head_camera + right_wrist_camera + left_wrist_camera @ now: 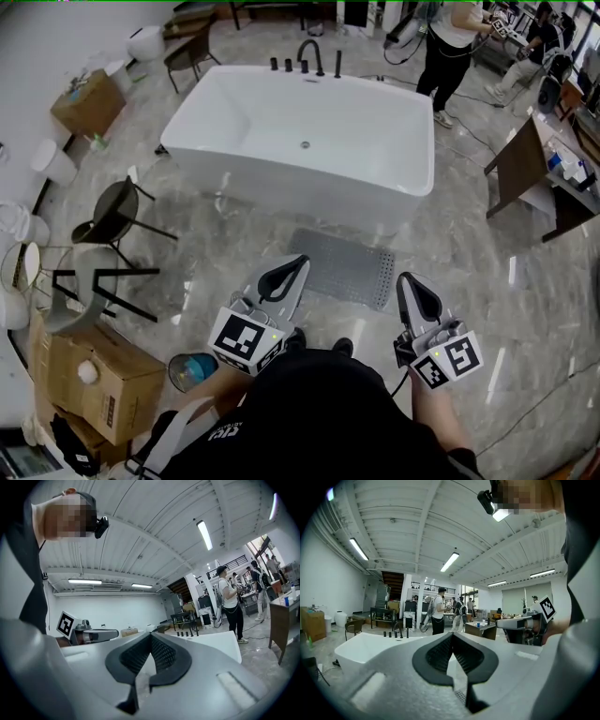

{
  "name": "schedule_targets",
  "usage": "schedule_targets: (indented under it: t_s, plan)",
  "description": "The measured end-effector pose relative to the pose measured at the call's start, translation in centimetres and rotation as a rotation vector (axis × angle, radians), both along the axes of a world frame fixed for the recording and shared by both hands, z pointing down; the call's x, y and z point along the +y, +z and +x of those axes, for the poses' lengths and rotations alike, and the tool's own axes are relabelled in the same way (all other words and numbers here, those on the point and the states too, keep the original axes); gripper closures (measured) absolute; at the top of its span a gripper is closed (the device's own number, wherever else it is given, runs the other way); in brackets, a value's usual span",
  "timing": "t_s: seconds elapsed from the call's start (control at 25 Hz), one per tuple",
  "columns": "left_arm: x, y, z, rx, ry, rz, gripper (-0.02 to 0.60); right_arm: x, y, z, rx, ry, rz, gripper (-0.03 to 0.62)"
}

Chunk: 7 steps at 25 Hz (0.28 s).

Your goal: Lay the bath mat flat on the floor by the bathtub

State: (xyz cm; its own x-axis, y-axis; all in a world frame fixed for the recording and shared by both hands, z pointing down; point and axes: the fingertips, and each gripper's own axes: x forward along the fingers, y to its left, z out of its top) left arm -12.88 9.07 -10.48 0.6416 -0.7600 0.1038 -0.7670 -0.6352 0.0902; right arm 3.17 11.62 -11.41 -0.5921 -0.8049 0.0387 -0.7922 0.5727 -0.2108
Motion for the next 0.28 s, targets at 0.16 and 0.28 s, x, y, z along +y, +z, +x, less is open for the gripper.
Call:
schedule_targets:
  t_s: [0.16, 0.28]
  plan:
    - [0.15, 0.14, -0.06, -0.01, -0.01, -0.004, 0.575, 0.12, 0.51, 0.28, 0.01, 0.002, -0.011, 0.594]
    - [0.25, 0.6, -0.05, -0.016, -0.016, -0.008, 0.575, 0.15, 0.91, 0.65, 0.016, 0.006, -0.015, 0.594]
